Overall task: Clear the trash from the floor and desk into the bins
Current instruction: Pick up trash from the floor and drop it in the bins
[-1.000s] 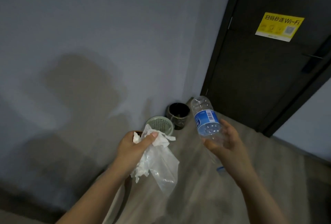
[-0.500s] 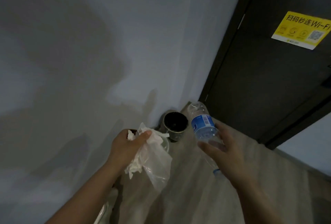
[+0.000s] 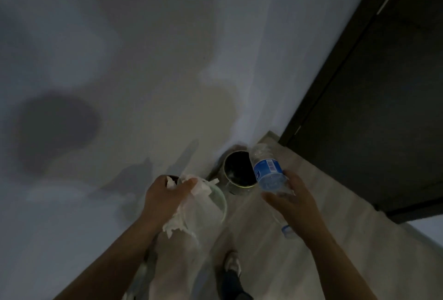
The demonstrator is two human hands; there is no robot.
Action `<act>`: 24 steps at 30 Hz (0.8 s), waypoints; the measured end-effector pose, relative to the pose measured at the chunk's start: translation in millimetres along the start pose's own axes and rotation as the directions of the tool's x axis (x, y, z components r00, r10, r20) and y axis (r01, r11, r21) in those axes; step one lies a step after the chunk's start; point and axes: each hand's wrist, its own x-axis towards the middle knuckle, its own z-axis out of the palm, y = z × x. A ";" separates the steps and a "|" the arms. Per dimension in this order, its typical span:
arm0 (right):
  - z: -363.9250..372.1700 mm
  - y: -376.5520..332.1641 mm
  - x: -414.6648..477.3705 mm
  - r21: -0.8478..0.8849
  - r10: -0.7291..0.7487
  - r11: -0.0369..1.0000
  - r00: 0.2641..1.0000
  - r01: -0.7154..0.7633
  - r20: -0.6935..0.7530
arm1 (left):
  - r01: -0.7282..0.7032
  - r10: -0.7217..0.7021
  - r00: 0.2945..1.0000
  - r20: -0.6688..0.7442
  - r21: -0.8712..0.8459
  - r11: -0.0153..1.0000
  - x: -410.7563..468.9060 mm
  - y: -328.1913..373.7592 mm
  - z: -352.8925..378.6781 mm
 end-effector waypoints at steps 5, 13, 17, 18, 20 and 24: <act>-14.8 19.4 89.6 -0.083 0.092 0.993 0.992 -0.085 0.090 | 0.125 -0.122 0.990 -0.068 0.044 0.991 57.0 0.1 48.0; 6.7 64.1 181.7 -0.190 0.233 0.960 0.961 -0.204 0.146 | 0.321 -0.312 0.946 -0.090 0.125 0.939 148.8 -36.5 107.9; 25.4 91.2 208.5 -0.160 0.271 0.957 0.946 -0.244 0.179 | 0.366 -0.363 0.930 -0.051 0.189 0.911 194.8 -64.2 143.2; 29.8 98.0 212.2 -0.155 0.282 0.954 0.942 -0.256 0.184 | 0.372 -0.371 0.928 -0.046 0.205 0.905 204.3 -71.5 151.4; 38.3 108.9 219.4 -0.158 0.311 0.946 0.930 -0.284 0.194 | 0.389 -0.388 0.920 -0.053 0.228 0.893 220.1 -84.5 165.8; 51.2 132.7 234.6 -0.175 0.354 0.930 0.912 -0.322 0.204 | 0.411 -0.415 0.908 -0.057 0.310 0.857 244.0 -109.2 190.1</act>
